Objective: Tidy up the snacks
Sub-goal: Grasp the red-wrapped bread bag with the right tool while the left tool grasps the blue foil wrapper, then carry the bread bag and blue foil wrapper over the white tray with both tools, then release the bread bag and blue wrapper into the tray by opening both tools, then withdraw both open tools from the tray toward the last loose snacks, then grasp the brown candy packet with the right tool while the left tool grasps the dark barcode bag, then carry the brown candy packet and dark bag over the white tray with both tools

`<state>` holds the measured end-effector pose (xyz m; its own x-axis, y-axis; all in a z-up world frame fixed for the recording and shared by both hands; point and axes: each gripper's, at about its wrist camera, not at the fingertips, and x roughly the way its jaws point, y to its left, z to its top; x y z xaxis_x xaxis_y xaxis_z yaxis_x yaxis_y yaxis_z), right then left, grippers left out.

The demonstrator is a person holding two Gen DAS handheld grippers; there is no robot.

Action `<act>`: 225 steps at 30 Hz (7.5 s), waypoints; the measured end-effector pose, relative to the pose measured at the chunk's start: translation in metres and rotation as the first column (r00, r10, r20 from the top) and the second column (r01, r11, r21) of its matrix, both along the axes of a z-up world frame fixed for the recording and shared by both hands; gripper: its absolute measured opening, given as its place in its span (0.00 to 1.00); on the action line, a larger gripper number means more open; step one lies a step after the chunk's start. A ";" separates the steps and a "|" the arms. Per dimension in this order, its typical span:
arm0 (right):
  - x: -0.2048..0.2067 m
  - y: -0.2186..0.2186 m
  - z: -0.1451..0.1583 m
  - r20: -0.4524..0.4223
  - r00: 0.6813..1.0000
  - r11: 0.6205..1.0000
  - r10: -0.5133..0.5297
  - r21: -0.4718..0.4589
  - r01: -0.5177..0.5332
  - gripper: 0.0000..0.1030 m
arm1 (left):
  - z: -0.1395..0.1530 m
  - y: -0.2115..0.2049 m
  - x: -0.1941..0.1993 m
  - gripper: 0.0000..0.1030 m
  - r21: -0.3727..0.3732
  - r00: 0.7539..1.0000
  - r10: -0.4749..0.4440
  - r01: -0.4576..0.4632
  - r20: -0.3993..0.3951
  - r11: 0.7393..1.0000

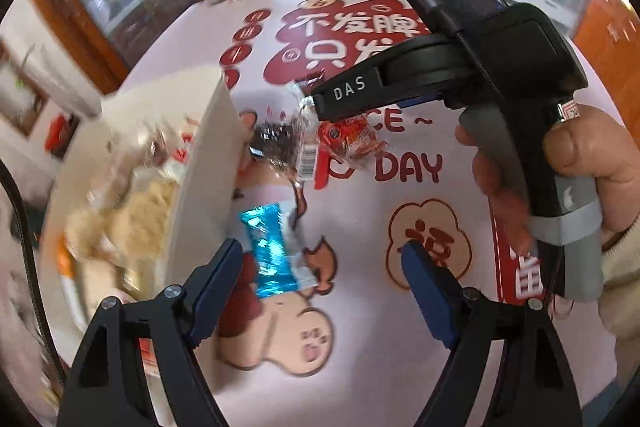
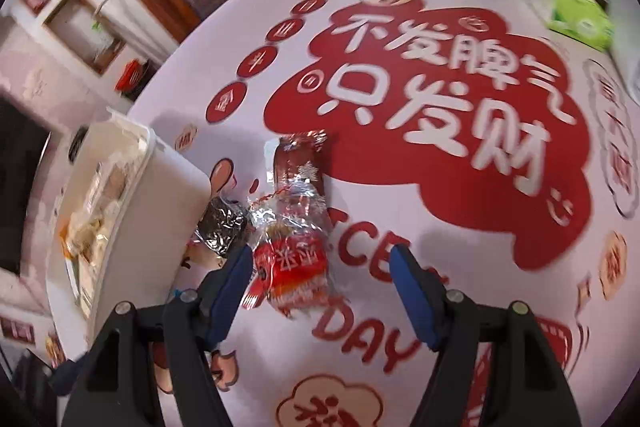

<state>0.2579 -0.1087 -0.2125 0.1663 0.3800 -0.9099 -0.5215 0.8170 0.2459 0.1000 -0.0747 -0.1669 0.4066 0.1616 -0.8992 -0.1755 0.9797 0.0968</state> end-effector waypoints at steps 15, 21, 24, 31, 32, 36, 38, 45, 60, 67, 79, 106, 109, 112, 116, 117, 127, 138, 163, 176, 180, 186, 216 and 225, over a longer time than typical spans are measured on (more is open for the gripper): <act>-0.022 -0.001 -0.021 0.057 0.991 0.991 0.120 -0.070 -0.116 0.53 | -0.042 0.007 -0.012 0.79 0.089 0.937 0.304 -0.323 0.173 0.942; -0.021 -0.037 -0.016 0.018 0.999 0.998 0.040 -0.044 -0.039 0.45 | -0.047 0.009 -0.001 0.79 0.122 0.901 0.393 -0.418 0.185 0.900; -0.020 -0.048 -0.018 0.009 1.000 0.999 0.018 -0.028 -0.018 0.45 | -0.054 0.014 0.008 0.79 0.159 0.880 0.444 -0.469 0.168 0.869; -0.020 -0.052 -0.018 0.015 1.000 0.999 0.026 -0.041 -0.025 0.45 | -0.072 0.037 0.016 0.79 0.134 0.837 0.542 -0.548 0.082 0.826; -0.021 -0.051 -0.018 0.020 0.999 0.998 0.030 -0.047 -0.029 0.45 | -0.075 0.040 0.017 0.79 0.120 0.834 0.548 -0.552 0.066 0.825; -0.023 -0.048 -0.018 0.024 0.999 0.998 0.035 -0.049 -0.034 0.45 | -0.076 0.043 0.019 0.67 0.086 0.843 0.534 -0.538 0.065 0.838; -0.024 -0.048 -0.018 0.018 0.999 0.999 0.032 -0.044 -0.031 0.44 | -0.075 0.041 0.021 0.54 0.069 0.857 0.511 -0.515 0.067 0.855; -0.040 -0.047 -0.014 0.023 0.999 0.998 0.036 -0.043 -0.035 0.44 | -0.073 0.032 0.027 0.27 0.025 0.897 0.440 -0.441 0.047 0.897; -0.096 -0.077 0.038 0.069 0.994 0.995 -0.088 0.055 0.085 0.44 | -0.003 0.025 -0.002 0.25 -0.115 0.985 0.157 -0.148 0.073 0.982; -0.134 -0.067 0.071 0.092 0.990 0.992 -0.105 0.080 0.098 0.44 | 0.067 0.069 -0.034 0.25 -0.108 0.972 0.087 -0.064 0.219 0.992; -0.169 0.029 0.144 0.214 0.977 0.983 -0.022 0.182 -0.018 0.44 | 0.114 0.183 -0.071 0.25 -0.123 0.961 0.178 -0.154 0.212 0.980; -0.199 0.151 0.150 0.280 0.960 0.999 -0.003 0.038 -0.008 0.48 | 0.109 0.240 -0.093 0.29 -0.067 0.990 -0.017 0.026 0.138 0.997; -0.202 0.152 0.148 0.280 0.960 1.000 0.004 0.025 -0.011 0.54 | 0.108 0.245 -0.095 0.50 -0.069 0.991 -0.001 0.011 0.132 0.998; -0.202 0.147 0.147 0.259 0.966 0.999 -0.017 0.045 0.005 0.59 | 0.109 0.251 -0.098 0.71 -0.047 0.990 0.033 -0.026 0.140 0.999; -0.200 0.138 0.148 0.233 0.971 0.997 -0.047 0.070 0.031 0.63 | 0.111 0.255 -0.103 0.80 -0.073 0.988 0.042 -0.031 0.151 0.997; -0.200 0.136 0.147 0.229 0.972 0.997 -0.051 0.070 0.036 0.63 | 0.111 0.255 -0.103 0.82 -0.076 0.988 0.040 -0.029 0.152 0.997; -0.205 0.114 0.152 0.228 0.972 0.996 -0.062 0.076 0.045 0.63 | 0.120 0.234 -0.101 0.82 -0.064 0.986 0.006 0.005 0.169 0.998; -0.205 0.067 0.174 0.400 0.909 0.989 -0.117 0.133 0.069 0.63 | 0.130 0.202 -0.100 0.82 0.008 0.983 -0.050 0.049 0.178 0.999; 0.019 0.032 0.019 0.107 0.994 0.997 -0.035 -0.063 0.042 0.63 | 0.075 0.039 -0.018 0.82 0.126 0.977 -0.104 0.081 0.187 0.989; 0.037 0.065 -0.016 0.115 0.981 0.976 0.156 -0.170 -0.135 0.37 | 0.000 0.012 0.024 0.82 0.193 0.963 0.154 -0.198 0.220 0.961; 0.056 0.026 -0.015 0.122 0.990 0.989 0.065 -0.143 -0.048 0.36 | -0.011 0.013 0.049 0.82 0.236 0.926 0.275 -0.337 0.259 0.911; 0.064 -0.032 -0.015 0.114 0.993 0.990 -0.008 -0.136 0.024 0.36 | -0.040 0.016 0.091 0.82 0.284 0.880 0.422 -0.471 0.220 0.835; 0.017 -0.101 -0.015 0.089 0.991 0.984 -0.097 -0.144 0.109 0.36 | -0.079 0.044 0.130 0.41 0.101 0.806 0.583 -0.591 0.098 0.800; -0.006 -0.103 0.004 0.110 0.988 0.988 -0.112 -0.096 0.123 0.35 | -0.066 0.043 0.126 0.38 0.023 0.848 0.526 -0.528 0.071 0.849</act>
<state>0.2518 -0.2117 -0.2082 0.3003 0.2576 -0.9184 -0.4387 0.8923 0.1068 0.2263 -0.0313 -0.2325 0.3026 0.4024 -0.8640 -0.6712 0.7336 0.1066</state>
